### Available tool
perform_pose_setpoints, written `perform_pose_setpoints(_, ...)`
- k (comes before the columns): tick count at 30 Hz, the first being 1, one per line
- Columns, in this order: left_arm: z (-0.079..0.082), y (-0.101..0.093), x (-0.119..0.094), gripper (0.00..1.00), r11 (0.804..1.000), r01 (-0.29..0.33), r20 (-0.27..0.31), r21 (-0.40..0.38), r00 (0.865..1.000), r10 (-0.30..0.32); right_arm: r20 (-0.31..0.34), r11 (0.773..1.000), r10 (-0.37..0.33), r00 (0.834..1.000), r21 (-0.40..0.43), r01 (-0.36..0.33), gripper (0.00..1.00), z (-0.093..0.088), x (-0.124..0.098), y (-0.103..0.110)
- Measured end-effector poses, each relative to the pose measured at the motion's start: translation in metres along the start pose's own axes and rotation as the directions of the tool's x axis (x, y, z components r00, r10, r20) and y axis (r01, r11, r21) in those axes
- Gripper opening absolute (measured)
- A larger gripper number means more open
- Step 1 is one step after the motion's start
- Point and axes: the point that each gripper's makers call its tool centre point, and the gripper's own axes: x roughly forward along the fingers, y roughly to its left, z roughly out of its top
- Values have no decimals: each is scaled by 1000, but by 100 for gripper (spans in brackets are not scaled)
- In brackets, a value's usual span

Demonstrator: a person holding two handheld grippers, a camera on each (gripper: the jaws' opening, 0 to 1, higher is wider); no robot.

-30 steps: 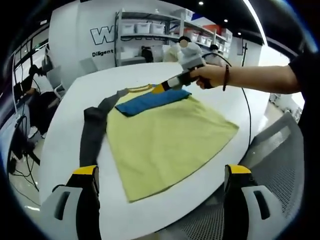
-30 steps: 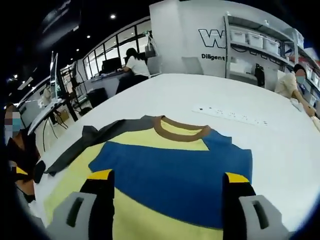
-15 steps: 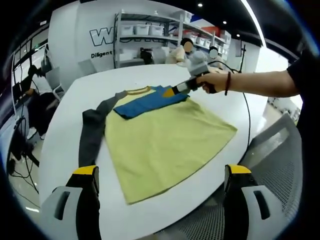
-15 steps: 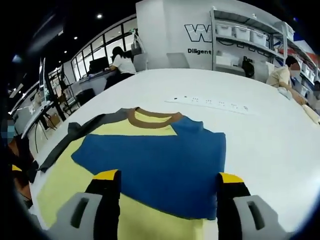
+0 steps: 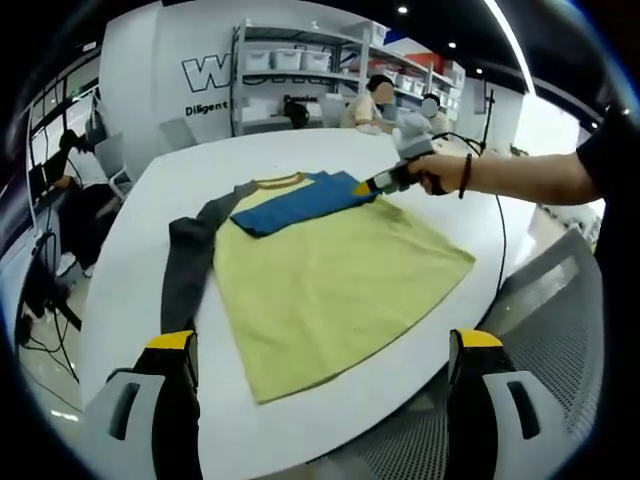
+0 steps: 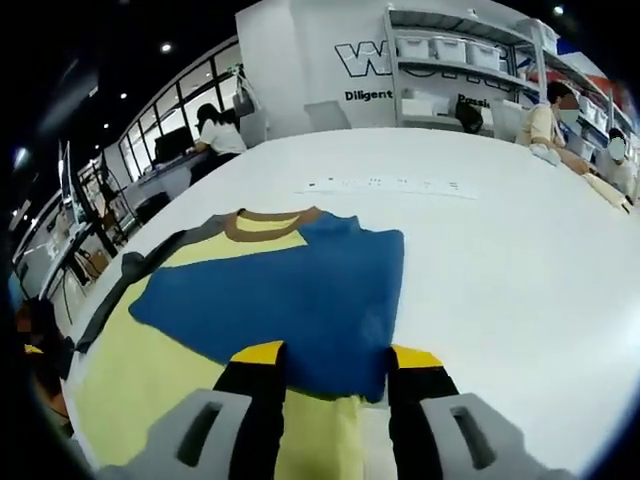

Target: Fold the garment on the visible template until the final outline fits inside the template.

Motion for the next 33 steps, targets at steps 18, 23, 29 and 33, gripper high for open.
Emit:
perform_pose_setpoints(18, -2, 3, -2, 99, 1000, -12, -4, 1, 1000, 12, -22, 999, -31, 999, -15, 31, 5, -13, -10, -7)
perform_pose_setpoints(23, -5, 6, -4, 99, 1000, -18, -8, -1, 1000, 18, -18, 997, -38, 999, -73, 36, 2, -12, -11, -8)
perform_pose_setpoints(29, -7, 10, -5, 99, 1000, -26, -11, -8, 1000, 26, -24, 994, -22, 999, -105, 20, 1, -12, -11, -9)
perform_pose_setpoints(33, -7, 10, -5, 99, 1000, -28, -11, -10, 1000, 27, -22, 993, -15, 1000, -119, 12, 1, -12, -11, -11)
